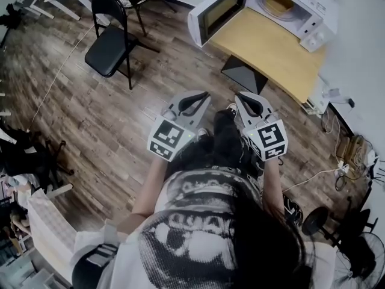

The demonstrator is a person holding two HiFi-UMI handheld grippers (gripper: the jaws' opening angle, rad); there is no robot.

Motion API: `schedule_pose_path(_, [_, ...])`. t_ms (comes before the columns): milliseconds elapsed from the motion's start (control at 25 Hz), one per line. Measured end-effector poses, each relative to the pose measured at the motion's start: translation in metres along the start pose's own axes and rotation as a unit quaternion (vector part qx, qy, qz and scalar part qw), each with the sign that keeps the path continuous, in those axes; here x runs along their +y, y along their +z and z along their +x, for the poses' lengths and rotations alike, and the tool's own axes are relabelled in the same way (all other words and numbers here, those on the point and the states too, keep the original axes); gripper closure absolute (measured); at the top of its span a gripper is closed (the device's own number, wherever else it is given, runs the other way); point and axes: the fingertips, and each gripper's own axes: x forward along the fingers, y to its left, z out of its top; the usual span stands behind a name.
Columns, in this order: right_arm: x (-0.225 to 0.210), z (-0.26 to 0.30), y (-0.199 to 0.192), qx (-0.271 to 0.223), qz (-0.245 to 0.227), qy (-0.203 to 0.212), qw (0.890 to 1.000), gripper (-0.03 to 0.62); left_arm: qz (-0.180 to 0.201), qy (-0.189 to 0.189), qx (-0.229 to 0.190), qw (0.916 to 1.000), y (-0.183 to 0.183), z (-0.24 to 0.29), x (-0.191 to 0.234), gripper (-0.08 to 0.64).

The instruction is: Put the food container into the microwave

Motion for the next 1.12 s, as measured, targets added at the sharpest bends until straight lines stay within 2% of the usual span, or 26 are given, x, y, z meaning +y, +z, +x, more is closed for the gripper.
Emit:
schedule_pose_path(440, [-0.002, 0.0, -0.002, 0.01, -0.013, 0.016, 1.0, 0.589, 0.004, -0.003, -0.012, 0.9999, 0.004, 0.003, -0.005, 0.548])
schedule_pose_path(1120, [-0.025, -0.016, -0.011, 0.01, 0.007, -0.004, 1.0, 0.588, 0.014, -0.023, -0.01, 0.9996, 0.008, 0.016, -0.019, 0.548])
